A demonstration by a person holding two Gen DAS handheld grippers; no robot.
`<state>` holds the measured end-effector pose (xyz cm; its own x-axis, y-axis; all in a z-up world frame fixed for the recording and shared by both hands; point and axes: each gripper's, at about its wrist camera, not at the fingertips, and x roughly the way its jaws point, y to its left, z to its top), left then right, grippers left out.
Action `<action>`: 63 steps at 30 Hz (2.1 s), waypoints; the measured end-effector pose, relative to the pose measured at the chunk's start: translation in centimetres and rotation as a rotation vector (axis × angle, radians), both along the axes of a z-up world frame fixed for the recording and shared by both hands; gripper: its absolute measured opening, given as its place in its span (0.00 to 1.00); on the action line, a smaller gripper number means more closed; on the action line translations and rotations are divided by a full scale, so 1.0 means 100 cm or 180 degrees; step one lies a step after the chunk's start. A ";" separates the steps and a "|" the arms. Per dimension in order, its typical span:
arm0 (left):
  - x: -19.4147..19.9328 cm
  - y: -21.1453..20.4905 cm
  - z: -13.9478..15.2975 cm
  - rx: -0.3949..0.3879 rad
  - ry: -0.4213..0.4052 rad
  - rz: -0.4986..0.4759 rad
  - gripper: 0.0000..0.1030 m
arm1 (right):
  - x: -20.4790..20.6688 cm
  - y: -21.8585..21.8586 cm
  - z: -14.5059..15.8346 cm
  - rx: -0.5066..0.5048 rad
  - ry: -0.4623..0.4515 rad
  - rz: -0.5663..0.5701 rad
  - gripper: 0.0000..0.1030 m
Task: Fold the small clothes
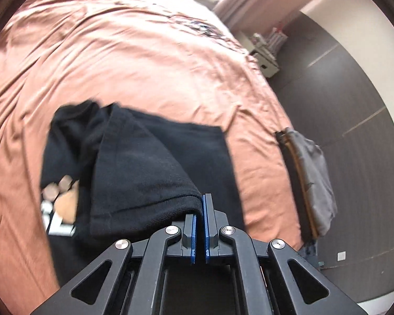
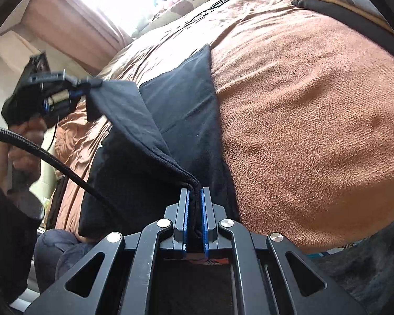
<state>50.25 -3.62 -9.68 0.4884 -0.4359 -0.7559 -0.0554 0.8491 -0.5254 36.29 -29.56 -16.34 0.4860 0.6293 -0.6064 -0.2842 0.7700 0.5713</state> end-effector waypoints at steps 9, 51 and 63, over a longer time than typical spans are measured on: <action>0.042 -0.041 0.004 0.0084 -0.0164 -0.0353 0.04 | -0.005 0.001 0.012 -0.0132 -0.0089 -0.0001 0.05; 0.067 -0.015 -0.006 0.0111 -0.0003 -0.0482 0.65 | -0.010 0.004 0.004 -0.0097 0.0094 -0.0256 0.04; 0.009 0.036 -0.027 0.0522 0.0234 -0.0150 0.65 | -0.015 0.002 0.028 -0.0347 0.0085 -0.0211 0.06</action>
